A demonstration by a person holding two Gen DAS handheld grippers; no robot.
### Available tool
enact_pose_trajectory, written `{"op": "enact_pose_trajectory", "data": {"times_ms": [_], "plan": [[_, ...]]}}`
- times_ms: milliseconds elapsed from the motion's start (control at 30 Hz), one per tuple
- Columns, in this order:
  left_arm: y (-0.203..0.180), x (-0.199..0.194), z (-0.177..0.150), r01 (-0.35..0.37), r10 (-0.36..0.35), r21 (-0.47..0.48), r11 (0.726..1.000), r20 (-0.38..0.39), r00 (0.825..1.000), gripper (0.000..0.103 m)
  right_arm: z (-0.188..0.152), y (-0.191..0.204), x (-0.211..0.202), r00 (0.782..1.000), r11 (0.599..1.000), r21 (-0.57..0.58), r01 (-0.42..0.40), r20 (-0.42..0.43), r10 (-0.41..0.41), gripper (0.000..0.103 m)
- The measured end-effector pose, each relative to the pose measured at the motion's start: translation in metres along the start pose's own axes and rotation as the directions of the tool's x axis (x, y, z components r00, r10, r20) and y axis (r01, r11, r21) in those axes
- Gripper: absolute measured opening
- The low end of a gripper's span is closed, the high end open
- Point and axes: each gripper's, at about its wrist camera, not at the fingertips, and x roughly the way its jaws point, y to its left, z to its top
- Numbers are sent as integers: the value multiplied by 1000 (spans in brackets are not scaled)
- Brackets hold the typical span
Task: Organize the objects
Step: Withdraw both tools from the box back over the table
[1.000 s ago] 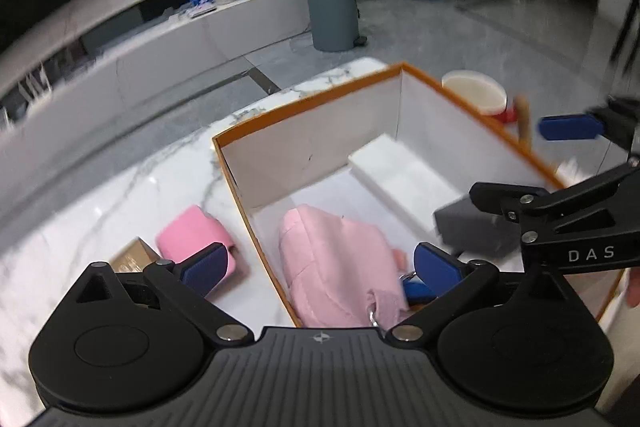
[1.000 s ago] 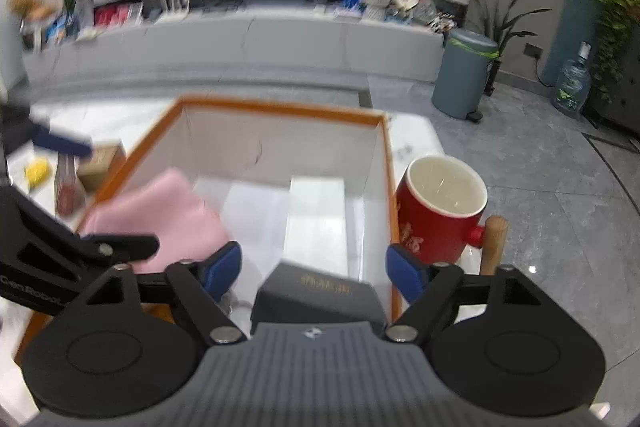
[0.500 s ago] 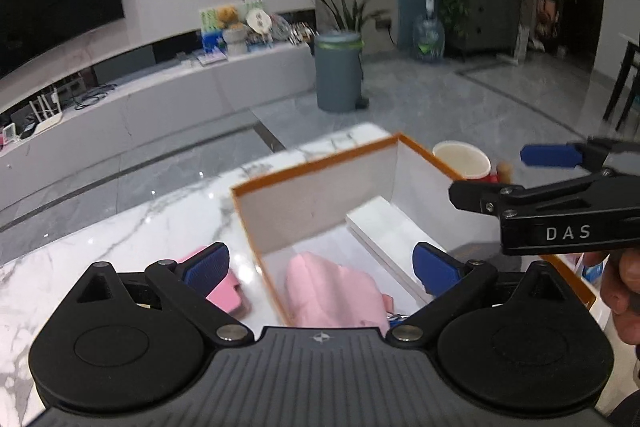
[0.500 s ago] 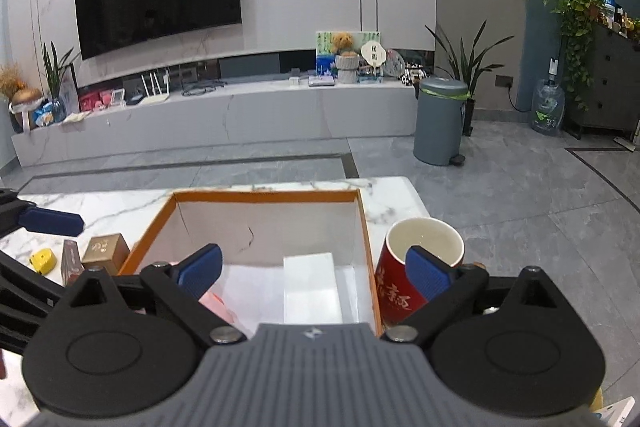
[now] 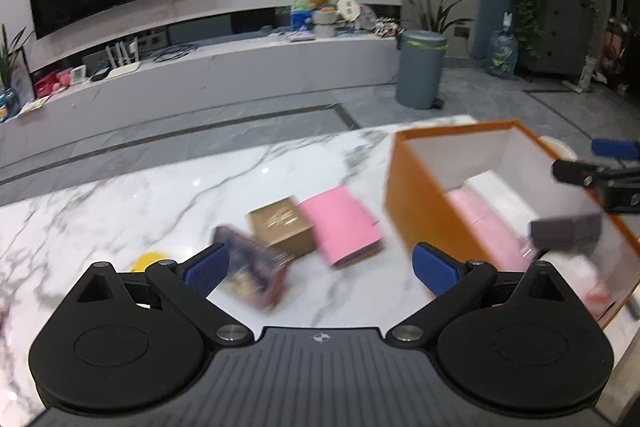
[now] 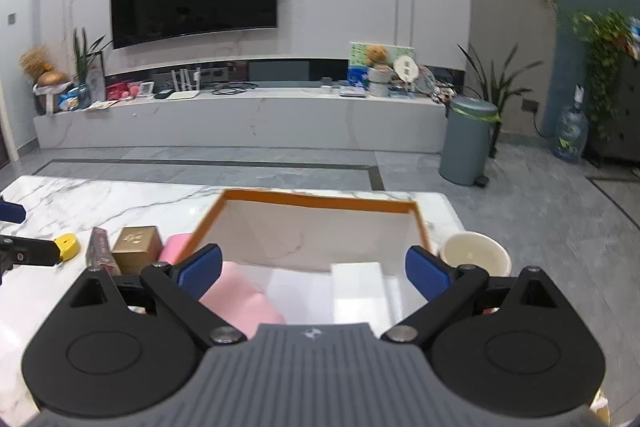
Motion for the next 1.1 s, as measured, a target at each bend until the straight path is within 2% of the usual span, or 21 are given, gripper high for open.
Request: {"op": "enact_pose_trajectory", "data": {"times_ms": [267, 500, 733, 900, 1033, 1100], "plan": [[55, -12, -23, -54, 54, -20, 998, -1, 999, 103, 1, 47, -10, 995, 994, -85, -68, 65, 74, 98], [97, 6, -32, -92, 91, -32, 995, -27, 996, 103, 0, 96, -17, 985, 975, -181, -130, 88, 148, 98], [129, 36, -38, -70, 71, -8, 997, 13, 997, 103, -11, 145, -14, 970, 943, -247, -222, 45, 240, 98], [146, 62, -46, -46, 46, 9, 999, 12, 999, 103, -20, 181, -10, 957, 921, -272, -279, 5, 291, 98], [157, 82, -54, -55, 55, 29, 998, -6, 998, 103, -25, 213, 4, 952, 921, -243, -305, -57, 301, 97], [163, 87, -56, -49, 49, 24, 999, -5, 999, 103, -31, 230, 12, 958, 921, -265, -285, -83, 273, 96]]}}
